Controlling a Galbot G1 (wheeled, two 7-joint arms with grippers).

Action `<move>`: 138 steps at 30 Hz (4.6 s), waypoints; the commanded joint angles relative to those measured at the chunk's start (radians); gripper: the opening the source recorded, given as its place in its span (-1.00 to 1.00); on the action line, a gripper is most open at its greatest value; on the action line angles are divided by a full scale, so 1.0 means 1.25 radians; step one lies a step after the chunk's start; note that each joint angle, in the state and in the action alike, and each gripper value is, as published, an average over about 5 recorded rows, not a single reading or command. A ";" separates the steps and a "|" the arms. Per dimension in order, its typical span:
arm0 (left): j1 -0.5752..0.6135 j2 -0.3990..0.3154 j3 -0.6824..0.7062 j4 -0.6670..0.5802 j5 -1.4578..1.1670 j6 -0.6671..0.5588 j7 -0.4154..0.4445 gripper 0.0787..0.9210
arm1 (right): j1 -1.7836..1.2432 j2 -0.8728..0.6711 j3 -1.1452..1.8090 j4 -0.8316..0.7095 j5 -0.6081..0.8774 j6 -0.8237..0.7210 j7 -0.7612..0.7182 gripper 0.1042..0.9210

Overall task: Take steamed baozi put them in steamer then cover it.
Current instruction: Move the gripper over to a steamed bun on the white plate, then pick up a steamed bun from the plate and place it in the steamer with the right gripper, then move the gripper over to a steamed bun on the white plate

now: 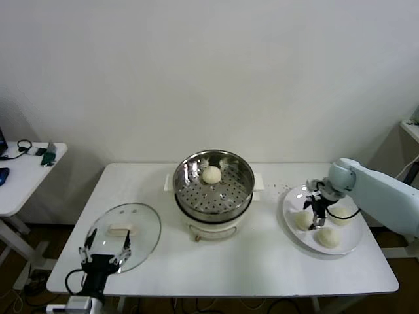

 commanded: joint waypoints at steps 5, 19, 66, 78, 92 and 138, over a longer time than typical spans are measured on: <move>0.000 0.000 -0.001 0.001 0.001 0.001 -0.001 0.77 | -0.018 0.024 0.019 -0.033 -0.011 0.005 -0.012 0.70; 0.003 0.001 0.001 0.000 0.001 -0.001 -0.001 0.77 | 0.022 0.009 -0.010 -0.024 0.074 -0.015 -0.005 0.53; 0.021 0.012 0.036 -0.028 -0.004 -0.022 0.014 0.77 | 0.461 0.532 -0.493 0.035 0.713 -0.134 0.107 0.51; 0.011 0.018 0.033 -0.020 -0.004 -0.020 0.014 0.77 | 0.399 0.554 -0.492 0.007 0.666 -0.134 0.123 0.51; 0.012 0.020 0.026 -0.012 -0.006 -0.024 0.012 0.77 | 0.399 0.537 -0.472 -0.012 0.649 -0.144 0.129 0.75; 0.020 -0.009 0.014 -0.012 0.012 -0.009 0.004 0.77 | 0.176 -0.237 -0.261 0.246 0.077 -0.049 -0.003 0.76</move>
